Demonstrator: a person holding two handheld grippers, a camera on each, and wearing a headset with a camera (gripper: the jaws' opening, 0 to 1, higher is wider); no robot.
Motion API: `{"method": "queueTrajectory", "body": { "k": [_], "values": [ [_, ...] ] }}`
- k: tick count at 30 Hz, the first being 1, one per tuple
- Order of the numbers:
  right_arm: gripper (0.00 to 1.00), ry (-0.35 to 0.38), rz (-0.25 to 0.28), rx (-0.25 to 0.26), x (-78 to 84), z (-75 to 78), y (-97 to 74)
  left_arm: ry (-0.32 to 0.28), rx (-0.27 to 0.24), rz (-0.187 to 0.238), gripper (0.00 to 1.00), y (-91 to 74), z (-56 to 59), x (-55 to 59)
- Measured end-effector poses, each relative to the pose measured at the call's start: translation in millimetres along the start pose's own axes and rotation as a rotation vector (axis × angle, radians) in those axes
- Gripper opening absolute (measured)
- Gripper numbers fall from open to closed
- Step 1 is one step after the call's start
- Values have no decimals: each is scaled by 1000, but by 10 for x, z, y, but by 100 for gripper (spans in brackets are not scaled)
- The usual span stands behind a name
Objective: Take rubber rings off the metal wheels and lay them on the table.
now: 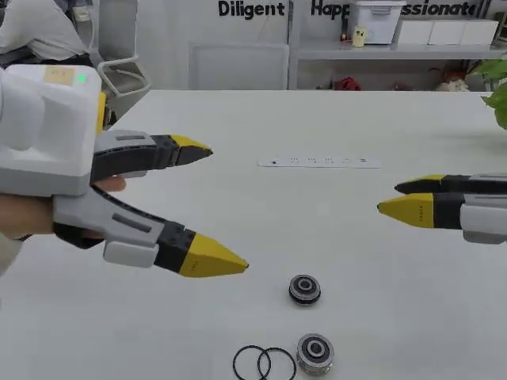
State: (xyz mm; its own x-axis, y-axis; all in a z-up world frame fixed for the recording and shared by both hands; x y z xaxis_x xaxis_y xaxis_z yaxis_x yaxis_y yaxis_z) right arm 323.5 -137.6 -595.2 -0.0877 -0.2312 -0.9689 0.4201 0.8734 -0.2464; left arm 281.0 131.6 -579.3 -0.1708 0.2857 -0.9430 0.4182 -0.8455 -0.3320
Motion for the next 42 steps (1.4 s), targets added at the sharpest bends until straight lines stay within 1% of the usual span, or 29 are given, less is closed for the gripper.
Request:
{"method": "queueTrajectory", "body": {
  "k": [3, 5, 6, 7, 9, 10, 11, 14, 15, 18, 19, 21, 22, 24, 25, 26, 27, 28, 29, 30, 31, 32, 34, 35, 37, 39, 42],
  "values": [
    [40, -31, 4, -4, -49, 50, 75, 19, 7, 21, 93, 131, -61, -56],
    [39, -44, 11, -16, -60, 70, 140, 45, 20, 41, 93, 222, -85, -84],
    [39, -50, 10, -22, -58, 73, 168, 53, 26, 46, 92, 267, -66, -93],
    [39, -63, 8, -30, -39, 119, 198, 55, 31, 48, 92, 307, -67, -93],
    [38, -73, 18, -40, -23, 129, 249, 56, 43, 52, 91, 399, -90, -82],
    [37, -74, 38, -46, -12, 142, 287, 61, 47, 52, 90, 452, -103, -66],
    [36, -69, 43, -50, 4, 148, 308, 69, 49, 51, 88, 482, -112, -53],
    [35, -76, 40, -72, 92, 161, 404, 76, 56, 53, 80, 588, -156, 10],
    [35, -77, 37, -77, 126, 163, 430, 73, 59, 52, 78, 619, -172, 34],
    [36, -58, 49, -101, 249, 169, 518, 47, 53, 41, 78, 727, -235, 140],
    [36, -41, 37, -112, 318, 165, 549, 42, 48, 35, 77, 773, -258, 187],
    [36, -45, 7, -123, 422, 151, 590, 42, 41, 30, 74, 847, -287, 262],
    [36, -46, -9, -127, 481, 146, 617, 33, 29, 20, 71, 893, -315, 316],
    [36, -46, -22, -130, 547, 135, 655, 8, 16, 0, 66, 951, -350, 390],
    [36, -47, -39, -138, 605, 113, 681, -9, 14, -1, 64, 992, -361, 430],
    [36, -47, -51, -145, 642, 104, 695, -11, 17, 3, 64, 1017, -360, 449],
    [35, -50, -64, -152, 694, 81, 711, -16, 22, 0, 64, 1053, -350, 483],
    [35, -51, -68, -153, 712, 78, 716, -17, 25, -7, 64, 1080, -343, 511],
    [34, -49, -80, -153, 774, 63, 732, -7, 28, -28, 64, 1120, -334, 560],
    [34, -49, -84, -155, 802, 56, 739, 0, 32, -43, 63, 1147, -329, 593],
    [33, -52, -104, -158, 842, 43, 746, 2, 35, -61, 62, 1187, -324, 642],
    [33, -60, -121, -157, 868, 35, 751, -1, 36, -68, 61, 1213, -320, 670],
    [32, -72, -137, -162, 902, 13, 761, -9, 39, -77, 61, 1260, -310, 720],
    [32, -72, -147, -166, 924, 3, 765, -10, 37, -89, 60, 1284, -306, 748],
    [32, -69, -160, -168, 958, -5, 766, 8, 25, -124, 59, 1343, -301, 829],
    [32, -67, -169, -168, 979, -12, 762, 4, 26, -131, 56, 1376, -292, 877],
    [31, -65, -186, -171, 1019, -23, 749, -8, 33, -148, 49, 1421, -263, 978]
  ]
}}
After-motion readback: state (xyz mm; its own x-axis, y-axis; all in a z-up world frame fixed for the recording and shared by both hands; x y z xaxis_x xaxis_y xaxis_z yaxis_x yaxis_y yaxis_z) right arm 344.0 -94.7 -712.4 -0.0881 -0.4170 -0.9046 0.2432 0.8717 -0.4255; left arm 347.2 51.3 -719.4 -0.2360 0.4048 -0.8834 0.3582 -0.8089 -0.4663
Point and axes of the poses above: the centre of the closed fingertips' face, and the gripper's own axes: y roughly forward along the fingers, z roughly to its right, x roughly out of its underside, the point moved 8 cm from there along -y, roughly backward along the fingers, and after that the axes turned 12 degrees about -y, right-handed, at the moved point
